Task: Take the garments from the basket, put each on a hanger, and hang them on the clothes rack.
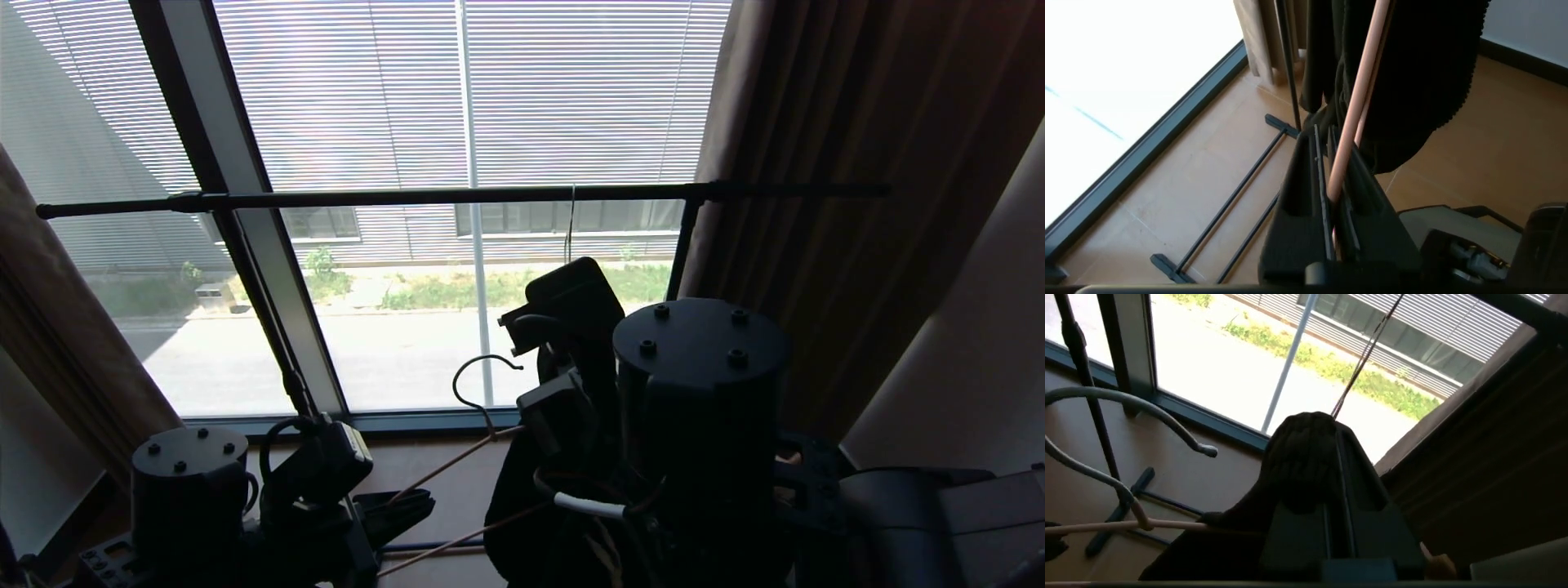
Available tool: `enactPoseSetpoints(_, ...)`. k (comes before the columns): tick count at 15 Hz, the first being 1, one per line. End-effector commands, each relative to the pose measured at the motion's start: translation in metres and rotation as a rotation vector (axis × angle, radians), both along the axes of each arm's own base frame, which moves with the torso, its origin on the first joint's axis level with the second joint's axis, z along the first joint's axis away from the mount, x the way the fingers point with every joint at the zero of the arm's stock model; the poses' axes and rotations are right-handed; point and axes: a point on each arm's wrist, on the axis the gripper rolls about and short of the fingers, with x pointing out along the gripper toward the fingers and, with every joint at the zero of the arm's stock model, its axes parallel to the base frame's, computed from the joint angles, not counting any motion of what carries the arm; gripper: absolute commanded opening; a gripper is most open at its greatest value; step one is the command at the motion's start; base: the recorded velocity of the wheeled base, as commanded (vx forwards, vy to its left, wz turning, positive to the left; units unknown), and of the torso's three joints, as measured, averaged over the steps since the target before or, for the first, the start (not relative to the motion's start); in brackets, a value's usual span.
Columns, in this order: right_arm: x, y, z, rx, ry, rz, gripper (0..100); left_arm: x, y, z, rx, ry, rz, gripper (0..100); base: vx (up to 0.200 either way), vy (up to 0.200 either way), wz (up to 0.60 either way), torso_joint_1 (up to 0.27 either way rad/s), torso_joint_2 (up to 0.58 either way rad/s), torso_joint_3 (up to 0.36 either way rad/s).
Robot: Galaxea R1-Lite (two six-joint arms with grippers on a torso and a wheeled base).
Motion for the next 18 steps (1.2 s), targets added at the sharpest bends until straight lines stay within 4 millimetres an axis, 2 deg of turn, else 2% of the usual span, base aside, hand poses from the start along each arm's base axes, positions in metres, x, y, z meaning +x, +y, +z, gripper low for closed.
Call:
enactPoseSetpoints(1, -0.005, 0.01, -0.003, -0.005, 0.0, 0.018, 0, 0.001, -0.001, -0.003, 0.007, 0.013, -0.003, 0, 0.0, 0.0, 0.0, 0.0, 0.0, 0.0)
enactPoseSetpoints(7, -0.009, 0.009, 0.0, 0.016, -0.003, 0.013, 0, 0.0, -0.002, -0.004, 0.002, 0.005, -0.006, 0, 0.0, 0.0, 0.0, 0.0, 0.0, 0.0)
enactPoseSetpoints(8, -0.007, 0.007, -0.002, 0.015, 0.003, 0.004, 100, 0.0, -0.002, -0.003, -0.006, -0.01, -0.008, 0, 0.0, 0.0, 0.0, 0.0, 0.0, 0.0)
enactPoseSetpoints(10, -0.003, 0.003, -0.003, 0.033, 0.007, -0.02, 100, 0.0, -0.002, -0.001, -0.013, -0.023, -0.004, 0, 0.0, 0.0, 0.0, 0.0, 0.0, 0.0)
enactPoseSetpoints(14, 0.012, -0.018, 0.004, 0.054, 0.002, -0.087, 100, 0.0, -0.002, -0.001, -0.014, -0.024, -0.006, 0, 0.0, 0.0, 0.0, 0.0, 0.0, 0.0)
enactPoseSetpoints(18, 0.014, -0.018, -0.005, 0.045, 0.018, -0.096, 100, 0.0, -0.002, -0.001, -0.016, -0.027, -0.007, 0, 0.0, 0.0, 0.0, 0.0, 0.0, 0.0)
